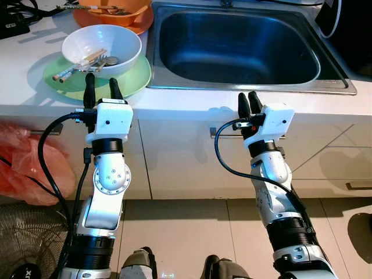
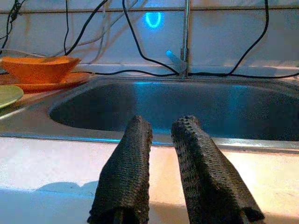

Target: Kitchen organization

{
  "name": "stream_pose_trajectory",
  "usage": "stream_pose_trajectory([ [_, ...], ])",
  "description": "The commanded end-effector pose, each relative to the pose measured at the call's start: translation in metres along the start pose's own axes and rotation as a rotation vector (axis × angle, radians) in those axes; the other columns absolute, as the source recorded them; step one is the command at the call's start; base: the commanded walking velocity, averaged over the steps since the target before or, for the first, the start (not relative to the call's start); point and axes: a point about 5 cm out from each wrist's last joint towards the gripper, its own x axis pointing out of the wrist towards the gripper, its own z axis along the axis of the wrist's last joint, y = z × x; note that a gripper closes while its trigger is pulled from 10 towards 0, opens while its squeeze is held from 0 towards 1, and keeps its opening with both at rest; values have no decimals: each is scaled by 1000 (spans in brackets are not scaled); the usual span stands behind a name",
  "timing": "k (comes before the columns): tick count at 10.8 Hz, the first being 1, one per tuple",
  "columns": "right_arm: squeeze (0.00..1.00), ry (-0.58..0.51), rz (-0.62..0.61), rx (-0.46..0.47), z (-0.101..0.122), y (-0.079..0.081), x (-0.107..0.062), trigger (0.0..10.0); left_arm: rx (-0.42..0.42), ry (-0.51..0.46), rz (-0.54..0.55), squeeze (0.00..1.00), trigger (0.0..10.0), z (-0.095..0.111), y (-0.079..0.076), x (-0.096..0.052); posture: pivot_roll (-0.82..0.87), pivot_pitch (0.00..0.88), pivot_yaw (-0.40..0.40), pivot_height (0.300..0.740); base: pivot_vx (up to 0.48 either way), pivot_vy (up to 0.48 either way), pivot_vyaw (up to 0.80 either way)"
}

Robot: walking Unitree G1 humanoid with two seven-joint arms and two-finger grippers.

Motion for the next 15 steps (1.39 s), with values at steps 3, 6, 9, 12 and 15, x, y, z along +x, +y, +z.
stream_pose_trajectory([
  [3, 0, -12, -5, 12, 1, -1, 2, 10000, 9, -35, -11, 0, 10000, 8, 0, 3, 142, 168, -50, 740, 0, 0, 0],
  [6, 0, -14, -6, 16, 1, 0, 1, 10000, 19, -60, -20, 0, 10000, 12, -1, 7, 141, 168, -46, 740, 0, 0, 0],
  [9, 0, -14, -7, 18, 1, 0, 1, 10000, 33, -66, -19, 0, 10000, 12, -1, 10, 141, 168, -44, 740, 0, 0, 0],
  [12, 0, -10, -4, 19, 0, 1, 1, 10000, 46, -48, -18, 0, 10000, 9, 0, 11, 144, 165, -43, 740, 0, 0, 0],
  [15, 0, -12, -7, 19, 0, 1, 1, 10000, 51, -29, -29, 0, 10000, 6, -5, 20, 137, 161, -40, 740, 0, 0, 0],
])
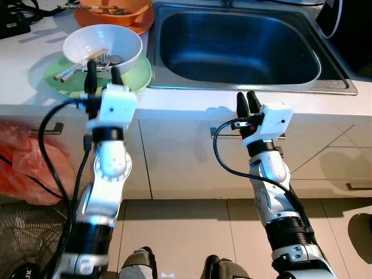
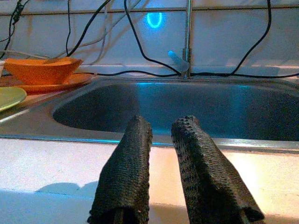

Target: Kitchen organization

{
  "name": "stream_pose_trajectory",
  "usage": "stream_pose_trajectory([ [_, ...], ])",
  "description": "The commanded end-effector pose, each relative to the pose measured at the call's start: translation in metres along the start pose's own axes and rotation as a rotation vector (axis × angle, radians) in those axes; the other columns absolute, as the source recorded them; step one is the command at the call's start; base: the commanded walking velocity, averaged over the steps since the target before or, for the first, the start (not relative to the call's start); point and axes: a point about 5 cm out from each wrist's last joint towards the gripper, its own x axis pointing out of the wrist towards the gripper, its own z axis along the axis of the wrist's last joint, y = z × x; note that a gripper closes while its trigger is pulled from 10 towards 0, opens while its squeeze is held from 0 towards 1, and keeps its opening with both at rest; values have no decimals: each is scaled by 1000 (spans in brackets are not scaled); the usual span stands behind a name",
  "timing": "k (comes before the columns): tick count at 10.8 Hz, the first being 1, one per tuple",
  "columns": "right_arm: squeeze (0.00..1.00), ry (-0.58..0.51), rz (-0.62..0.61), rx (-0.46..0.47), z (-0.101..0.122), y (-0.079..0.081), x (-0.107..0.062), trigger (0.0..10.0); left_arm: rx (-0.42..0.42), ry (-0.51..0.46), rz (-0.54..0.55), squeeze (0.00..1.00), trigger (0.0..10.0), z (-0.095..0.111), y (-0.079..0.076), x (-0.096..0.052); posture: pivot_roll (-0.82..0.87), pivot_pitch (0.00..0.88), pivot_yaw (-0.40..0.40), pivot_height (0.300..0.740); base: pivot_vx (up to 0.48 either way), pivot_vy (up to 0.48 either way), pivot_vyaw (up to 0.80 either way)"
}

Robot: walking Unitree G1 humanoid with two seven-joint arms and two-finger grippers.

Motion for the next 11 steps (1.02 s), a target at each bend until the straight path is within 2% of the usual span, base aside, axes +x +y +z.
stream_pose_trajectory([
  [1, 0, -10, -9, 10, 1, -2, 1, 10000, 3, 19, -22, 0, 10000, -3, -4, -2, 136, 160, -39, 740, 0, 0, 0],
  [7, 0, -11, -13, 9, 0, -3, 0, 10000, 7, 41, -47, 0, 10000, -6, -9, 2, 134, 157, -38, 740, 0, 0, 0],
  [8, 0, -12, -15, 8, 0, -3, 0, 10000, 5, 40, -48, 0, 3373, -6, -9, 2, 134, 156, -38, 740, 0, 0, 0],
  [9, 0, -12, -15, 8, 0, -3, 0, 10000, 4, 40, -48, 0, 0, -6, -10, 2, 134, 156, -39, 740, 0, 0, 0],
  [11, 0, -8, -14, 9, -1, -3, -1, 10000, 3, 39, -50, 0, 0, -5, -10, 2, 134, 156, -40, 740, 0, 0, 0],
])
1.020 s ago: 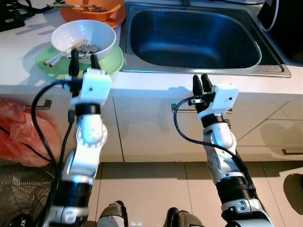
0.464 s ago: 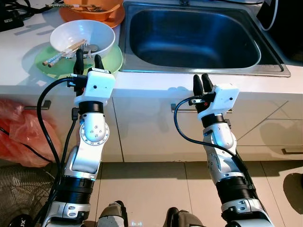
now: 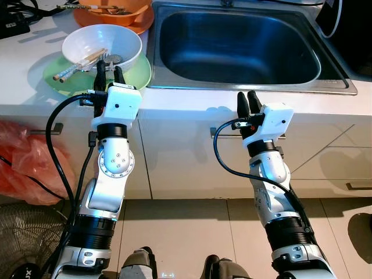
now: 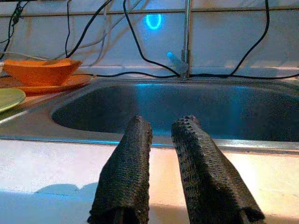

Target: Kitchen organization

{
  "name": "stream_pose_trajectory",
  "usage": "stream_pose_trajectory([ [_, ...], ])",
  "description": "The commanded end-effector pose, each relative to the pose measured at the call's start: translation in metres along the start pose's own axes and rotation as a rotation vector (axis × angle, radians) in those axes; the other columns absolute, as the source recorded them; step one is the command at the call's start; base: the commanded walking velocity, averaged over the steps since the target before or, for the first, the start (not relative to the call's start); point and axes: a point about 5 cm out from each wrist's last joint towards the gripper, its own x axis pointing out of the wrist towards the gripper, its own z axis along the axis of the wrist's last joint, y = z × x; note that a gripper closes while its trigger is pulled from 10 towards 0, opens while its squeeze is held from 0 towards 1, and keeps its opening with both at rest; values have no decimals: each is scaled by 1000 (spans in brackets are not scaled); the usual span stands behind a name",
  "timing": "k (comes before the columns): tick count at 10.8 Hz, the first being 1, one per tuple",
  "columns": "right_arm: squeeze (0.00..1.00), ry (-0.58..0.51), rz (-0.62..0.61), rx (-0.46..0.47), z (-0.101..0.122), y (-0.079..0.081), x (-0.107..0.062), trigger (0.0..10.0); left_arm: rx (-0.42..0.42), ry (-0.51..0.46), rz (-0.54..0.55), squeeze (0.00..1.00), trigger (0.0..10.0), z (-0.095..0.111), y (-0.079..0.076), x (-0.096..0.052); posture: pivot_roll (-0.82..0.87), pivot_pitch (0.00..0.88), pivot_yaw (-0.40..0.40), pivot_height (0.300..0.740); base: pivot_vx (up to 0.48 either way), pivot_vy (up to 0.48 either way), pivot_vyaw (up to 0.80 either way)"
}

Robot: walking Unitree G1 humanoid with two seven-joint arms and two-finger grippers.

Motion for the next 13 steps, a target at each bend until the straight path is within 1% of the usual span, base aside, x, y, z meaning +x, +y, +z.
stream_pose_trajectory([
  [1, 0, -1, -12, 9, -1, -3, 0, 10000, -4, -2, -18, 0, 0, 2, -4, 0, 132, 155, -39, 740, 0, 0, 0],
  [6, 0, -1, -10, 11, -1, -2, 0, 10000, -12, -13, -17, 0, 0, 3, -3, 1, 138, 154, -41, 740, 0, 0, 0],
  [7, 0, -2, -11, 11, -1, -2, 0, 10000, -30, -19, -25, 0, 0, 6, -4, 2, 137, 154, -42, 740, 0, 0, 0],
  [8, 0, -2, -11, 10, -1, -2, 0, 10000, -77, -28, -39, 0, 0, 9, -7, 2, 137, 154, -41, 740, 0, 0, 0],
  [9, 0, -2, -11, 11, -1, -2, 0, 10000, -192, -39, -73, 0, 3647, 17, -12, 3, 138, 152, -41, 740, 0, 0, 0],
  [10, 0, -2, -11, 11, -1, -2, 0, 10000, -292, -49, -123, 0, 10000, 24, -18, 4, 140, 154, -42, 740, 0, 0, 0],
  [11, 0, -3, -12, 12, -1, -2, 0, 10000, -347, -79, -150, 0, 10000, 33, -20, 4, 140, 155, -42, 740, 0, 0, 0],
  [12, 0, -3, -13, 11, -1, -2, 0, 10000, -345, -94, -143, 0, 10000, 37, -19, 5, 138, 154, -43, 740, 0, 0, 0],
  [13, 0, -3, -13, 12, -1, -2, 0, 10000, -305, -131, -134, 0, 10000, 43, -17, 8, 139, 152, -43, 740, 0, 0, 0],
])
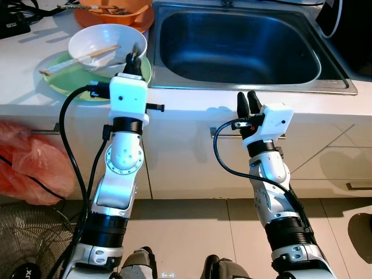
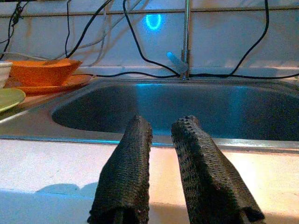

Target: Kitchen organization

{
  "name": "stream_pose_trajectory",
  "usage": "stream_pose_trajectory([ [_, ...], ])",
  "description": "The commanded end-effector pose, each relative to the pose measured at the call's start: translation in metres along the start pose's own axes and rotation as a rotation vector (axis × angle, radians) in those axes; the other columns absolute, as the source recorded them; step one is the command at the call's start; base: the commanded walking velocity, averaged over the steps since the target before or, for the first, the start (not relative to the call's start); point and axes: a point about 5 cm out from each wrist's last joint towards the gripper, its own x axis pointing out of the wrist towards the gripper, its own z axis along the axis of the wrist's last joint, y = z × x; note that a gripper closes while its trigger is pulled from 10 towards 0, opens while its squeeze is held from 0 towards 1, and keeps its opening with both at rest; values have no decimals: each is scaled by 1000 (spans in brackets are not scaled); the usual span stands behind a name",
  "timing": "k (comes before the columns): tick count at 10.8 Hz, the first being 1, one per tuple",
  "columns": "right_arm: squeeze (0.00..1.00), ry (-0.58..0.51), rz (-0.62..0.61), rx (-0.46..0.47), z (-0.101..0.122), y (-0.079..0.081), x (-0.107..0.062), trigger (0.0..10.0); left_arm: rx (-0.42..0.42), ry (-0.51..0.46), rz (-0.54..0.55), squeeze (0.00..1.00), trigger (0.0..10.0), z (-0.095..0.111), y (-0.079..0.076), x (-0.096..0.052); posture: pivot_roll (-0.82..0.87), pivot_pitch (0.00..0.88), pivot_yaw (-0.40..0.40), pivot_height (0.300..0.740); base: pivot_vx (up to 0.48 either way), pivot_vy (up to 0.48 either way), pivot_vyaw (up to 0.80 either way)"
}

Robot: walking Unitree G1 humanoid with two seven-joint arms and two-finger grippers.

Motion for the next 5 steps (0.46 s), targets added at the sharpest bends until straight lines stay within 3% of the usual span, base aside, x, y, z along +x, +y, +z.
stream_pose_trajectory([
  [1, 0, -4, -12, 11, 0, -2, 1, 10000, 18, -67, 2, 0, 10000, 14, 0, 5, 140, 152, -43, 740, 0, 0, 0],
  [5, 0, -5, -9, 14, 0, -2, 1, 10000, 54, -113, 6, 0, 10000, 23, 4, 10, 140, 149, -44, 740, 0, 0, 0],
])
